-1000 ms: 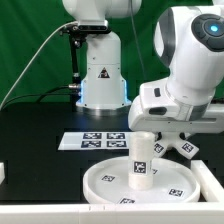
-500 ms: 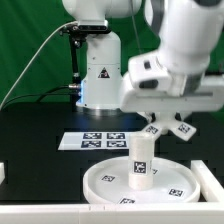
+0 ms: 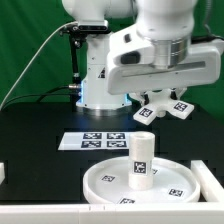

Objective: Assemble round table

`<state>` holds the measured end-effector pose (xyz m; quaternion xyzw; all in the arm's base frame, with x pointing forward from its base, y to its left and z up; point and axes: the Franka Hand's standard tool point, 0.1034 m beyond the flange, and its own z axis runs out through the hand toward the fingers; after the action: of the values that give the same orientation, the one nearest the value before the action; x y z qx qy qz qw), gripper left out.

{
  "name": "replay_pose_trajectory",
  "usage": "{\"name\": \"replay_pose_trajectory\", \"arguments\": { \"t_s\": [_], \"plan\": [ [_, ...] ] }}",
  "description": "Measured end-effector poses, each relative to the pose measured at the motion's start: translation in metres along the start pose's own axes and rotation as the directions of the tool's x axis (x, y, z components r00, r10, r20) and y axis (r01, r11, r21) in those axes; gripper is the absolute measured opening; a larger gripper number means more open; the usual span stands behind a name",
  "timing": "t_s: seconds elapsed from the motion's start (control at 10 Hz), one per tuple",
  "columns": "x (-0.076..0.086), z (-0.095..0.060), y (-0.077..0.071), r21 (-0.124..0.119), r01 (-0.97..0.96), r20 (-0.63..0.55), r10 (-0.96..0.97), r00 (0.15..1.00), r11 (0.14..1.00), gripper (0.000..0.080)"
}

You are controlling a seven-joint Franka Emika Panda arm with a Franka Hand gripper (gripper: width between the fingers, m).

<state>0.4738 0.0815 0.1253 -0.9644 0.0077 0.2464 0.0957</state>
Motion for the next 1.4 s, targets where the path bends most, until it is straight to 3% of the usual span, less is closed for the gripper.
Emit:
{"name": "replay_pose_trajectory", "arguments": {
  "t_s": [0.1,0.4,0.5,0.8,0.9,1.0,1.1,1.2,1.3,1.4],
  "plan": [
    [0.001,-0.002,0.006,0.047,-0.014,-0.006,0.014,1.0,0.999,0.0442],
    [0.015,-0.053,0.046,0.169,0.125,-0.085,-0.111,0.99,0.978,0.0442],
    [0.016,-0.062,0.051,0.161,0.128,-0.092,-0.114,0.989,0.979,0.0442],
    [0.017,-0.06,0.052,0.159,0.125,-0.092,-0.111,0.99,0.979,0.0442],
    [0.017,-0.06,0.054,0.135,0.139,-0.091,-0.128,0.988,0.981,0.0442],
    [0.02,-0.066,0.061,0.044,0.181,-0.091,-0.177,0.98,0.982,0.0442],
    [0.023,-0.073,0.062,-0.023,0.219,-0.091,-0.22,0.971,0.976,0.0442],
    [0.03,-0.077,0.06,-0.125,0.255,-0.094,-0.268,0.959,0.959,0.0442],
    [0.037,-0.076,0.048,-0.212,0.283,-0.108,-0.31,0.944,0.935,0.0442],
    [0.037,-0.067,0.034,-0.205,0.172,-0.151,-0.205,0.967,0.963,0.0442]
  ]
}}
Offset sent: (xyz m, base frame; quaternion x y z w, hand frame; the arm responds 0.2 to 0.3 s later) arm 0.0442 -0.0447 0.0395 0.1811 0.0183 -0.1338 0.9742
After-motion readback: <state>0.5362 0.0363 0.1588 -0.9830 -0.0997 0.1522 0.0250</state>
